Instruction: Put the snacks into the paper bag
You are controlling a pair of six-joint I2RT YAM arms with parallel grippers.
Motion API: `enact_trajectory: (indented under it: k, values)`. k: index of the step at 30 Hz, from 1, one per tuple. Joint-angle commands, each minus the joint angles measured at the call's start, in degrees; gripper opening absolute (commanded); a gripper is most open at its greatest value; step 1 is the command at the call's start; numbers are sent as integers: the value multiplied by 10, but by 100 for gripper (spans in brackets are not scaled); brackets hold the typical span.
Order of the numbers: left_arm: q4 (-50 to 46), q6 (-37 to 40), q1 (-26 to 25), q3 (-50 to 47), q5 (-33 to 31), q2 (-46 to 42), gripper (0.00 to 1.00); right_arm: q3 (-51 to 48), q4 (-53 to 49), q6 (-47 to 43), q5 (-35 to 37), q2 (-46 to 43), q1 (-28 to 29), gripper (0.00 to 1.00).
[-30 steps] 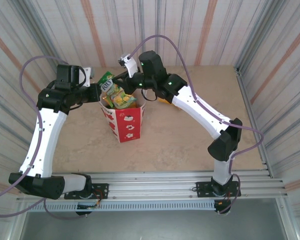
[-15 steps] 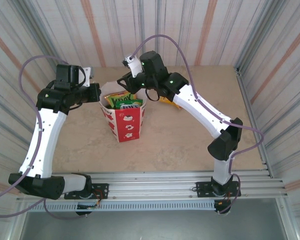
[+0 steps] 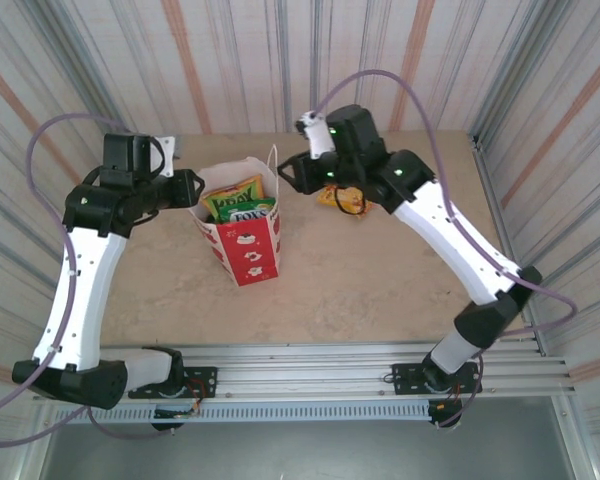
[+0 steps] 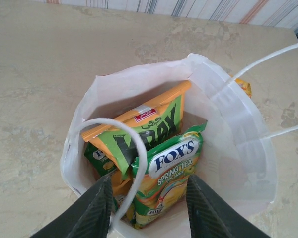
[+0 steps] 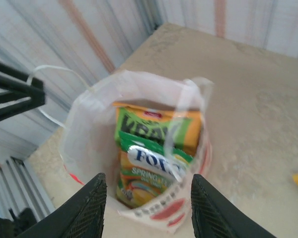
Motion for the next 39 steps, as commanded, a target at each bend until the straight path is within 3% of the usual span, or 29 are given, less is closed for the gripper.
enact_trajectory:
  k: [1,6,12,18,25,39]
  values:
    - [-19,1,-1,-10,-10,-30,46,-70,-26,89,3,-30,-37,48]
    - [-21,1,0,-29,2,-49,49,-188,15,187,-47,-52,-120,50]
    - [-10,0,5,-62,38,-79,55,-275,58,236,-56,-28,-200,55]
    - [7,-19,5,-94,62,-101,55,-354,179,312,-89,9,-258,55]
    - [5,-22,5,-94,60,-100,54,-373,268,373,-106,86,-286,55]
    - [-6,-19,5,-92,54,-98,54,-350,308,400,-77,199,-295,55]
